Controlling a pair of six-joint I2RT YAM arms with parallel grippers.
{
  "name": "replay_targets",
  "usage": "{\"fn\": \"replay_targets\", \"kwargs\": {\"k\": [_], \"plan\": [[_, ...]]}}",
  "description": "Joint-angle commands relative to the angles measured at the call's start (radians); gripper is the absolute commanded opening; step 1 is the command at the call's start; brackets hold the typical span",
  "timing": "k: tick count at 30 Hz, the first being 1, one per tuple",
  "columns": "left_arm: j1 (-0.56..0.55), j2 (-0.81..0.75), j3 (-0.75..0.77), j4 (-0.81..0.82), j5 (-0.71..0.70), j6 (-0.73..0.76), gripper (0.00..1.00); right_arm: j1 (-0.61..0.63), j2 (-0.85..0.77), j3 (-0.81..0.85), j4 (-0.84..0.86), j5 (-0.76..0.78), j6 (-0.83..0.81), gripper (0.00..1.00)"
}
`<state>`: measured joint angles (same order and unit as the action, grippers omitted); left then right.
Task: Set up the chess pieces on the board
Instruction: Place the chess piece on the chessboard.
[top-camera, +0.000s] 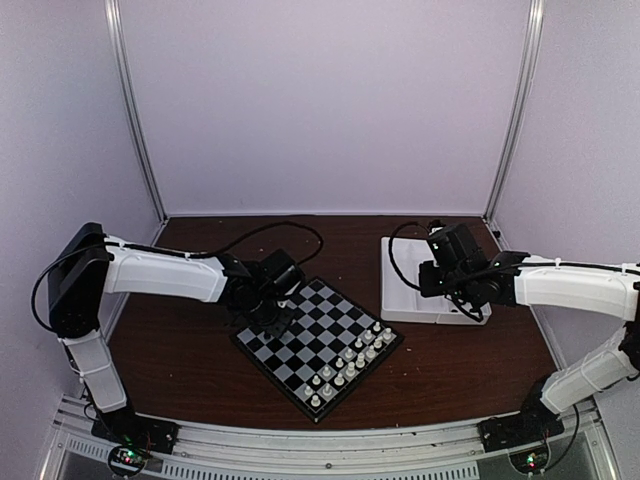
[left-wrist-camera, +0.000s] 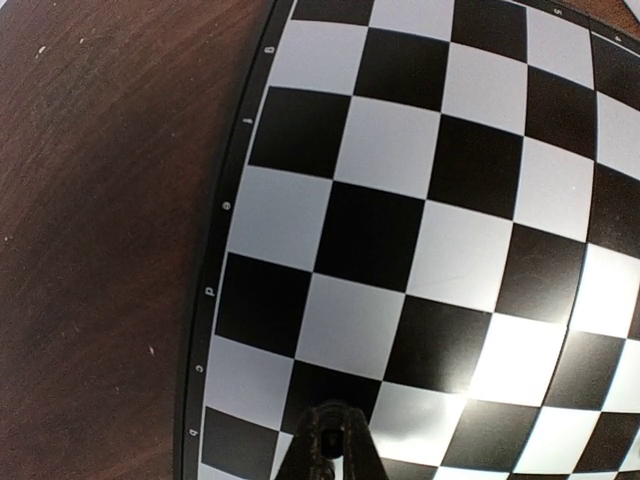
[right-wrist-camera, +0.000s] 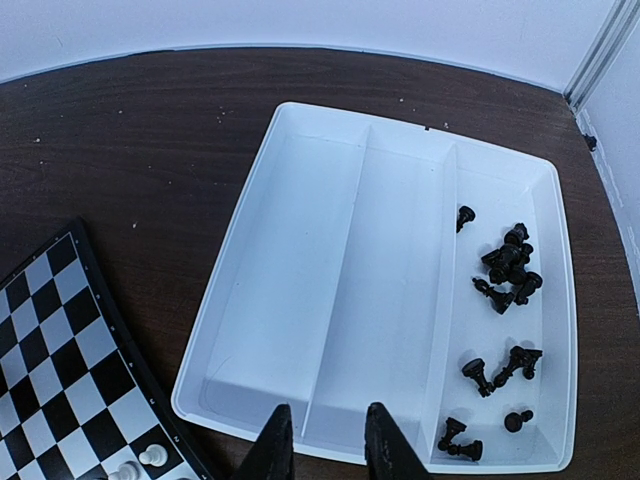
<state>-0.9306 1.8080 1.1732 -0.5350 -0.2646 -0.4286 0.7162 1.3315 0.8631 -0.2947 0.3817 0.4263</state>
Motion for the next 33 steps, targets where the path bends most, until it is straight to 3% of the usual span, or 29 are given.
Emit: {"fn": "replay_targets", "kwargs": {"k": [1, 8, 24, 33], "plan": [[0.009, -0.036, -0.023, 0.044, 0.008, -0.016, 0.00, -0.004, 0.008, 0.010, 0.008, 0.000, 0.007, 0.26], [0.012, -0.036, -0.038, 0.063, 0.013, -0.018, 0.01, -0.005, 0.006, 0.010, 0.004, -0.003, 0.005, 0.25], [0.016, -0.045, -0.033, 0.071, 0.017, -0.014, 0.23, -0.004, 0.004, 0.013, -0.006, -0.004, 0.005, 0.25], [0.017, -0.089, 0.005, 0.069, 0.009, 0.020, 0.28, -0.036, 0.005, 0.023, -0.081, 0.003, 0.024, 0.25]]}}
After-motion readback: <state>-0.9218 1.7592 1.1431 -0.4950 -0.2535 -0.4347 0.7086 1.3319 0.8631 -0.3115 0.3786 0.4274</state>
